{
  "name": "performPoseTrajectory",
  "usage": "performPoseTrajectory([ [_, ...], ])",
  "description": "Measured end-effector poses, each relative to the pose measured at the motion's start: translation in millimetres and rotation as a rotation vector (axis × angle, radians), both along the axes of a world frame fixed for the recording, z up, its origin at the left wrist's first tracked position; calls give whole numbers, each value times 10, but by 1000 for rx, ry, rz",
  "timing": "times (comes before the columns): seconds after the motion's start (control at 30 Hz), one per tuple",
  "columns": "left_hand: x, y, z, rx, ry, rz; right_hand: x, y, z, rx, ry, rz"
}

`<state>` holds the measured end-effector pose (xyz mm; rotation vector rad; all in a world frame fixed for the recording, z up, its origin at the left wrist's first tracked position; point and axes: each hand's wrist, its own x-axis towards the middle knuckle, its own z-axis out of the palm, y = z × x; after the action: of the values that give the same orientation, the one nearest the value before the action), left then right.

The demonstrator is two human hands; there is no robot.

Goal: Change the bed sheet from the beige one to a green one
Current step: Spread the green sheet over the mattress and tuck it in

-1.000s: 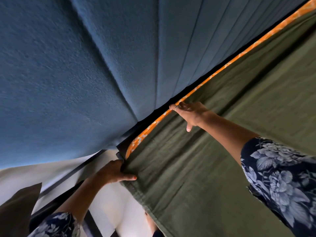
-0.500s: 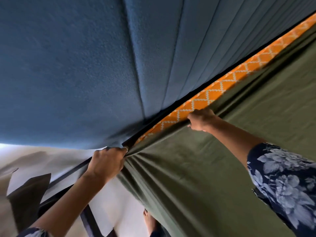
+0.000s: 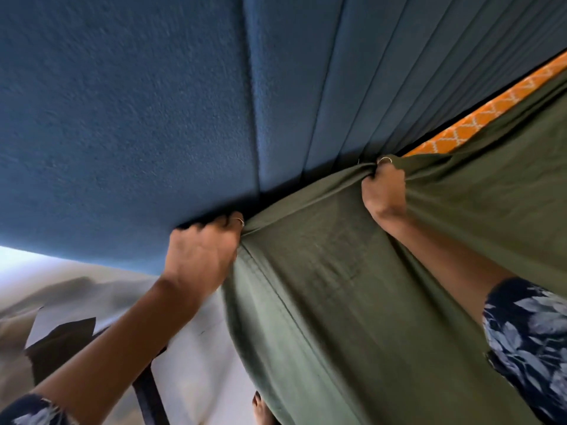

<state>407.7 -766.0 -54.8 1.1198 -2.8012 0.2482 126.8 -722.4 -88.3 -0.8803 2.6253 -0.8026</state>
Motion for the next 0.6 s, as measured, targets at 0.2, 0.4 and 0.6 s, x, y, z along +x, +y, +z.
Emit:
performPoseTrajectory([
  [0.2,-197,82,-604,-119,31,-226,-92,-71,-509,20,-40,-77],
  [0.4,-212,63,-1382,-146,-140,-351,-6,-171,-1059,14,-115,-35],
  [0.6,-47,128,-1706,68,-249,-68,-124,-87,-1184,164,-296,280],
])
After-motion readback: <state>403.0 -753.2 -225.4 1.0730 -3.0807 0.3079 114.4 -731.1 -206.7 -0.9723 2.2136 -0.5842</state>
